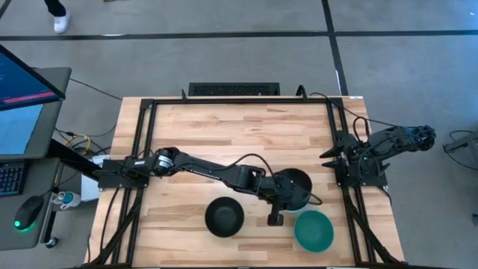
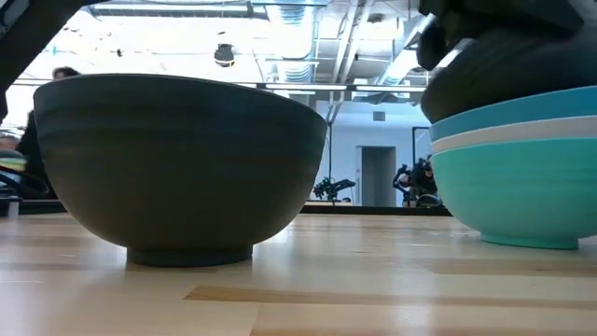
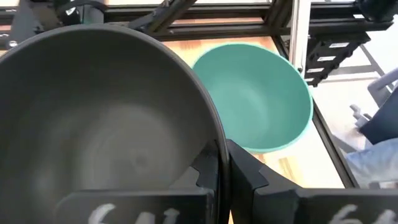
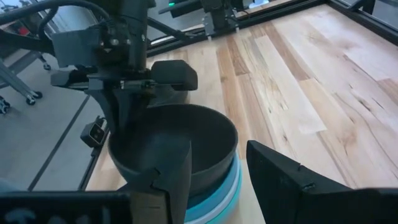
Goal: Nest bowls inside each other
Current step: Stack the top black bowl on top of the blue bowl
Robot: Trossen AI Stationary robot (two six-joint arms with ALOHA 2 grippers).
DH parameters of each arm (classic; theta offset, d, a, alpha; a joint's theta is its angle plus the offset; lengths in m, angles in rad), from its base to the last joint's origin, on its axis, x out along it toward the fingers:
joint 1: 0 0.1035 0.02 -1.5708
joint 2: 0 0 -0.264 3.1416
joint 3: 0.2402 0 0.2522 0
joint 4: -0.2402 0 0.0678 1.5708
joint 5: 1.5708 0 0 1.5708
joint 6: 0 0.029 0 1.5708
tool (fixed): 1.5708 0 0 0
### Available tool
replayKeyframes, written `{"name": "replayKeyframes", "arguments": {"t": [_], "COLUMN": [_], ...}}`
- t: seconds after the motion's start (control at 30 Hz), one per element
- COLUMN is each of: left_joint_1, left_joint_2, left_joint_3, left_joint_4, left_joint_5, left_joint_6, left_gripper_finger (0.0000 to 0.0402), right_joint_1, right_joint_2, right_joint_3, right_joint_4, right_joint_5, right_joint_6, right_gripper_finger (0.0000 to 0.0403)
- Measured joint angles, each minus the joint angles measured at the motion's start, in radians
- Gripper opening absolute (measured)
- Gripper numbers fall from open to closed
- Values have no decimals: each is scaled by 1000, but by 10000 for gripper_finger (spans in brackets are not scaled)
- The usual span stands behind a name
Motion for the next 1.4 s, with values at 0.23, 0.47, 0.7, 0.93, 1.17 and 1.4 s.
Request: {"name": "replayKeyframes", "arguments": {"t": [0.23, 0.47, 0.7, 0.93, 1.17, 1.4], "left_joint_1": [-3, -1, 4, 8, 23, 44], "left_joint_2": [42, 52, 51, 46, 12, -5], "left_joint_3": [-6, -6, -5, -6, -10, -11], "left_joint_4": [10, -8, -107, -154, -283, -369], "left_joint_5": [32, 25, 5, -10, -51, -73], "left_joint_6": [-37, -58, -27, -6, 27, 65], "left_gripper_finger": [0, 0, 0, 0, 0, 0], "right_joint_1": [0, 0, 0, 0, 0, 0], "right_joint_2": [0, 0, 0, 0, 0, 0], "right_joint_3": [0, 0, 0, 0, 0, 0], "right_joint_4": [0, 0, 0, 0, 0, 0], "right_joint_5": [0, 0, 0, 0, 0, 0], "right_joint_6": [0, 0, 1, 18, 18, 18], "right_gripper_finger": [177, 177, 177, 177, 177, 177]}}
